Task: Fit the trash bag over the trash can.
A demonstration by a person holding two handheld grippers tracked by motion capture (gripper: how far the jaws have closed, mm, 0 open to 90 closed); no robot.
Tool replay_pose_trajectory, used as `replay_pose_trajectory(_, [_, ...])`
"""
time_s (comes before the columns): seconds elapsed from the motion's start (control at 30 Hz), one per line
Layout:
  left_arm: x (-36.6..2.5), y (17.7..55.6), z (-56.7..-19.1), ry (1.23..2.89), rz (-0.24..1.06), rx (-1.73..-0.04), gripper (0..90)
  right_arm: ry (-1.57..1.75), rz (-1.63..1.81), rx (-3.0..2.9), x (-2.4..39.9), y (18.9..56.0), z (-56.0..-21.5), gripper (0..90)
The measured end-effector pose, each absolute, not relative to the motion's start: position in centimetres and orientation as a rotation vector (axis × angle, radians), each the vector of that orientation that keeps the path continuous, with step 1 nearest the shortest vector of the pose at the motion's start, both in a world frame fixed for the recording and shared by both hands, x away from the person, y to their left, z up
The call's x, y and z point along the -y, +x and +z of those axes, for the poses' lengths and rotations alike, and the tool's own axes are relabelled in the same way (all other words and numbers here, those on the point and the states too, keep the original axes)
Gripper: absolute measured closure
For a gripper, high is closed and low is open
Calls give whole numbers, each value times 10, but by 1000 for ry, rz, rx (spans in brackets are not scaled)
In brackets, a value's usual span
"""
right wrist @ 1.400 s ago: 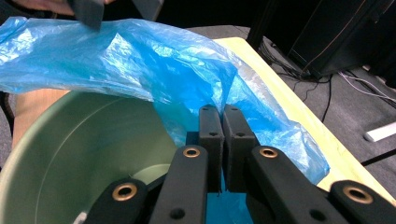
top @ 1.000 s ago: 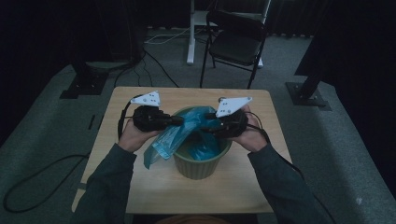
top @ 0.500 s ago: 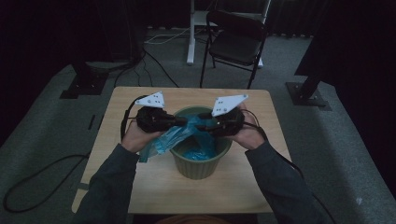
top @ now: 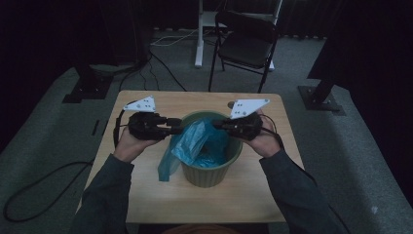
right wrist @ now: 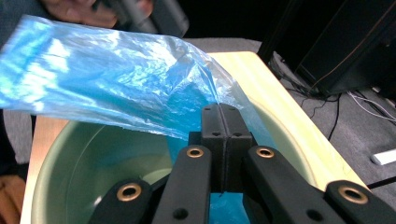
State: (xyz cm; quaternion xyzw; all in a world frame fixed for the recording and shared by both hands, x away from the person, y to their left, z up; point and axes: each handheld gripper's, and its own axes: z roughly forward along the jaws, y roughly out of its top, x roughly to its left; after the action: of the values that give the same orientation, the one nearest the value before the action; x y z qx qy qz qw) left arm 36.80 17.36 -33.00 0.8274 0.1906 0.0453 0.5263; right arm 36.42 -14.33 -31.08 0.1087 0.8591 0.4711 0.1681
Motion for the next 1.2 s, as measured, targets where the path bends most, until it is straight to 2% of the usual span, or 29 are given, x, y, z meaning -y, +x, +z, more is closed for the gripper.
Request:
replay_pose_trajectory(0.1, [-171,367,-336,1986,90,-446,575,334,1373,-2426,146,366,-310,900])
replay_pose_trajectory(0.17, [-167,367,-338,1991,79,-423,489,363,1399,-2409,148,368,-308,900])
replay_pose_trajectory(0.3, [-157,365,-339,2010,90,-392,420,376,1407,-2397,148,369,-308,900])
replay_pose_trajectory(0.47, [-145,364,-342,2041,115,-386,392,401,1416,-2383,148,369,-308,900])
replay_pose_trajectory(0.5, [-141,364,-343,2071,164,-412,392,402,1419,-2382,148,369,-307,900])
replay_pose_trajectory(0.53, [-140,365,-344,2085,183,-429,542,409,1423,-2376,149,369,-307,900])
replay_pose_trajectory(0.6, [-141,368,-346,2094,173,-444,713,423,1430,-2367,151,369,-306,900])
replay_pose_trajectory(0.7, [-145,370,-347,2089,164,-449,863,455,1442,-2351,156,370,-305,900])
replay_pose_trajectory(0.77, [-147,370,-347,2084,165,-450,884,495,1459,-2343,161,372,-305,900])
replay_pose_trajectory(1.13, [-150,367,-343,2064,146,-425,883,651,1514,-2331,172,380,-312,900])
replay_pose_trajectory(1.2, [-149,368,-343,2066,154,-426,884,691,1482,-2331,173,382,-313,852])
